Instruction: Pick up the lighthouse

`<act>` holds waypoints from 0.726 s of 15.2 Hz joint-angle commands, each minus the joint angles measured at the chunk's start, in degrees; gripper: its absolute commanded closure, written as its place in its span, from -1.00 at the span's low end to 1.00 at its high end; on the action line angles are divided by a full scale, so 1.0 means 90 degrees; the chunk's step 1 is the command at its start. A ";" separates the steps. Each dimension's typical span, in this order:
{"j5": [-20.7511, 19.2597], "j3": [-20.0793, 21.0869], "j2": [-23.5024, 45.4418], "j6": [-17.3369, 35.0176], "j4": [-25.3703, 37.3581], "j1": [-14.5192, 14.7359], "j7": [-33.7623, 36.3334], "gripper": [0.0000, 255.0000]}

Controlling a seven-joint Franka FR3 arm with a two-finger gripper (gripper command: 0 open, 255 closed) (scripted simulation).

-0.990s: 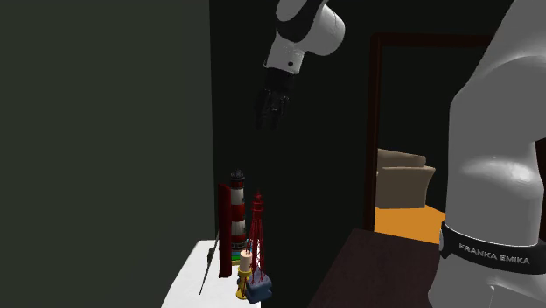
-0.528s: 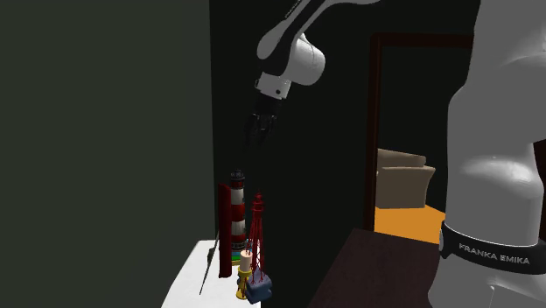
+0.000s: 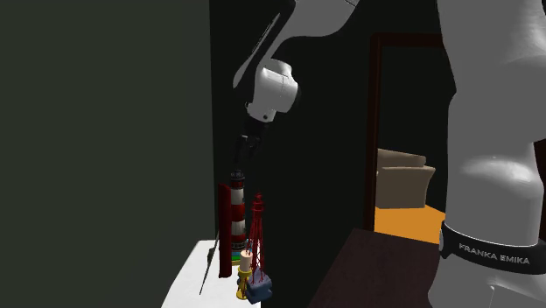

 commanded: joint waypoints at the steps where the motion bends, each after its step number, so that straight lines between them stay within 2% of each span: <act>1: 0.0552 0.0221 0.0503 0.0179 0.0417 -0.0222 -0.0536 -1.00; 3: 0.0942 0.0484 0.0993 0.0315 0.0884 -0.0498 -0.0947 -1.00; 11: 0.1596 0.1040 0.1493 0.0761 0.0969 -0.0924 -0.1598 -1.00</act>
